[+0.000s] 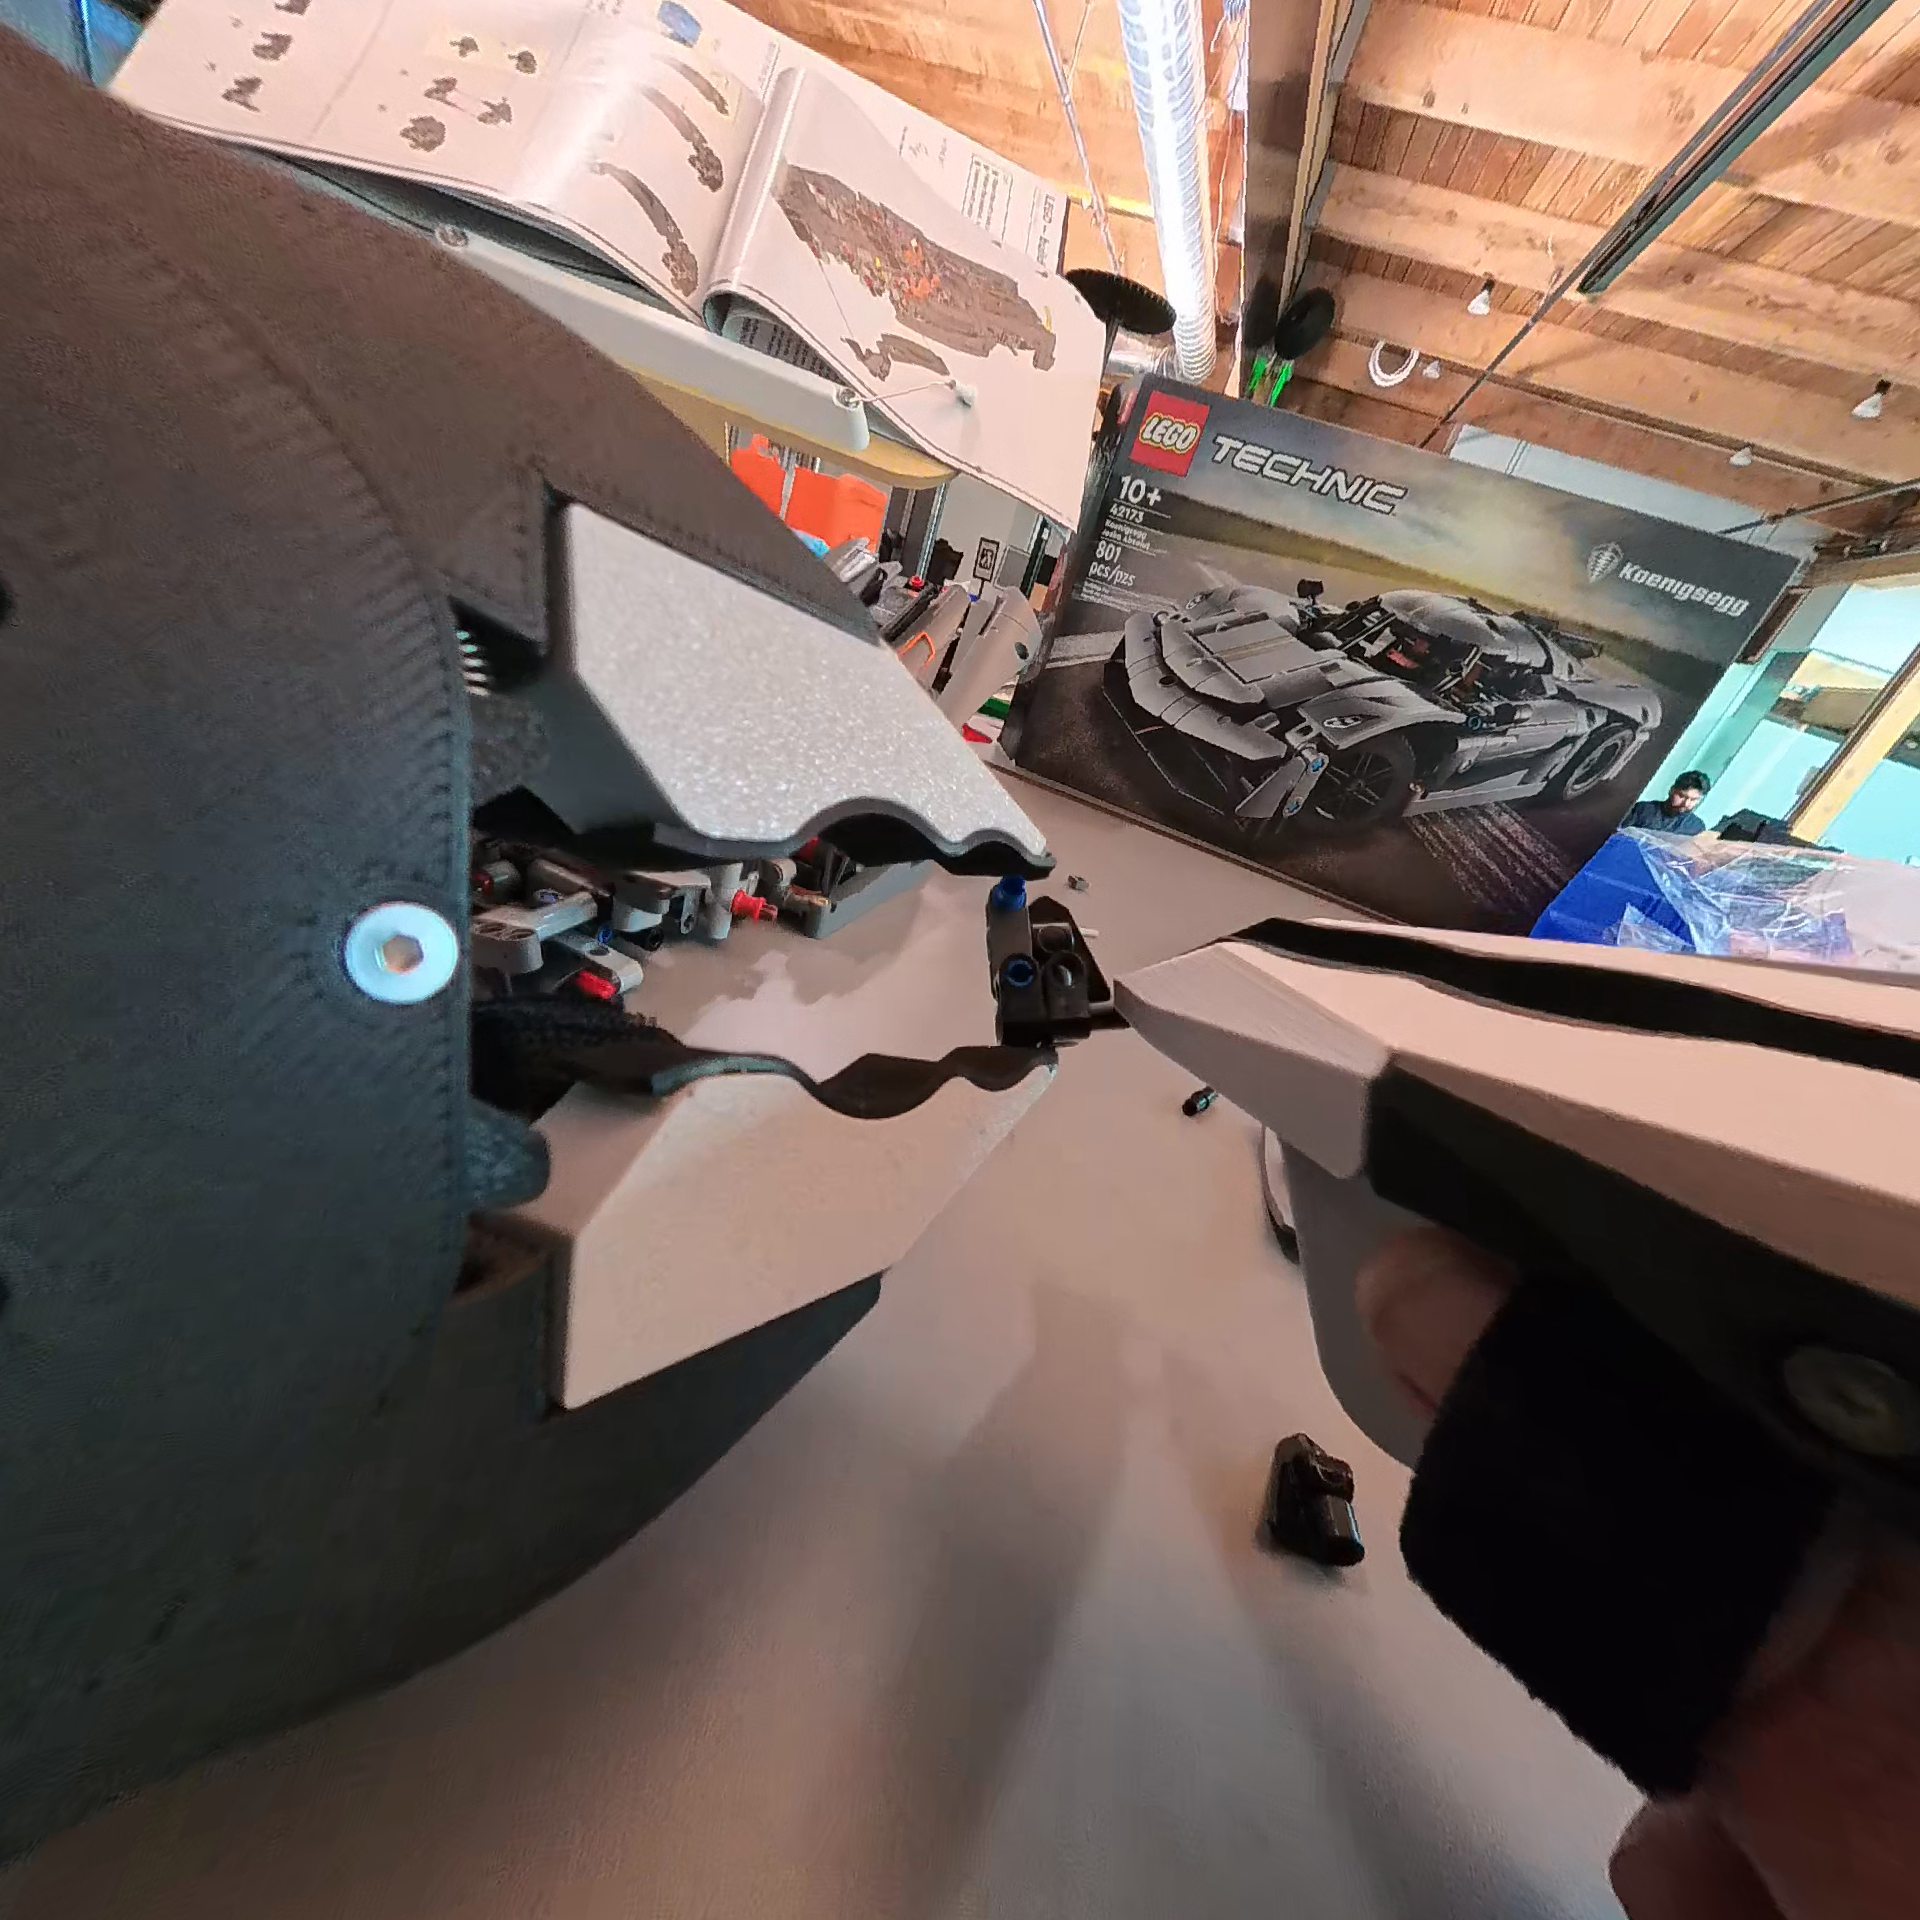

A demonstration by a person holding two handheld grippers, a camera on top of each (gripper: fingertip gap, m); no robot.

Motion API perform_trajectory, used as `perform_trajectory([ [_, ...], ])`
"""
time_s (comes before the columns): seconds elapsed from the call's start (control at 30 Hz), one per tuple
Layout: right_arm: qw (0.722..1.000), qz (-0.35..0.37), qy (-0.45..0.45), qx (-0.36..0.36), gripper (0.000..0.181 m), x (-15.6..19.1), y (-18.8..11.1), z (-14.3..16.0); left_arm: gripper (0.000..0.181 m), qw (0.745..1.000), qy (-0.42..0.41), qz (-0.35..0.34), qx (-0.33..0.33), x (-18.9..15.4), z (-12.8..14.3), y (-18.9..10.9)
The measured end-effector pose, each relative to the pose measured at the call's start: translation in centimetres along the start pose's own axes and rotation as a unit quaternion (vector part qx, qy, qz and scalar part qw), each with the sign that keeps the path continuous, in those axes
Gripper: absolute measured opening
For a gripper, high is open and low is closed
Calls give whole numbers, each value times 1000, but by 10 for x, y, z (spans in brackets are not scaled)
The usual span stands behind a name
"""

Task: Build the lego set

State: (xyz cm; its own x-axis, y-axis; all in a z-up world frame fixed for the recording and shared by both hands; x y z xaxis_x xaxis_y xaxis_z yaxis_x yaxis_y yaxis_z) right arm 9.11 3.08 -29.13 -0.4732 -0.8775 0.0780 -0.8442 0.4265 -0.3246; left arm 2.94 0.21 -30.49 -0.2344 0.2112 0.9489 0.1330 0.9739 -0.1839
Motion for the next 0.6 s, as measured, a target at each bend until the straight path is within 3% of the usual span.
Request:
perform_trajectory([
  [0.17,1000,-2,7,0,12,-2,-1,0,30,999,-21,30,-3,-3,1,1],
  [0.3,1000,-1,13,0,13,-5,-3,1,30,990,-70,122,12,-15,6,4],
  [0.4,1000,-2,22,-1,13,-8,-5,1,31,971,-128,203,18,-23,9,2],
  [0.47,1000,-5,26,-1,13,-9,-5,1,31,965,-158,207,-1,-18,7,1],
  [0.6,1000,-12,29,5,13,-9,-4,3,31,938,-201,282,12,-24,11,0],
])
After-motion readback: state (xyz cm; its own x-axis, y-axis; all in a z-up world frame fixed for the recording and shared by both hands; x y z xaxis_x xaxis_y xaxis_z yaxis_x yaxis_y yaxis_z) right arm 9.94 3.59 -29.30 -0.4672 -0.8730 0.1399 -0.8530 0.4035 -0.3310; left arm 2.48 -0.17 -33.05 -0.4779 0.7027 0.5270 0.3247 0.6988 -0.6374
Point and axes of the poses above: each gripper's, where its closed fingertips meet, y out along the fingers, z out of its underside, x = y × z across the jaws, the point moved 5 cm from there along -y, back along the fingers, and after that the axes turned 14 degrees about y, right-handed, at the moved point
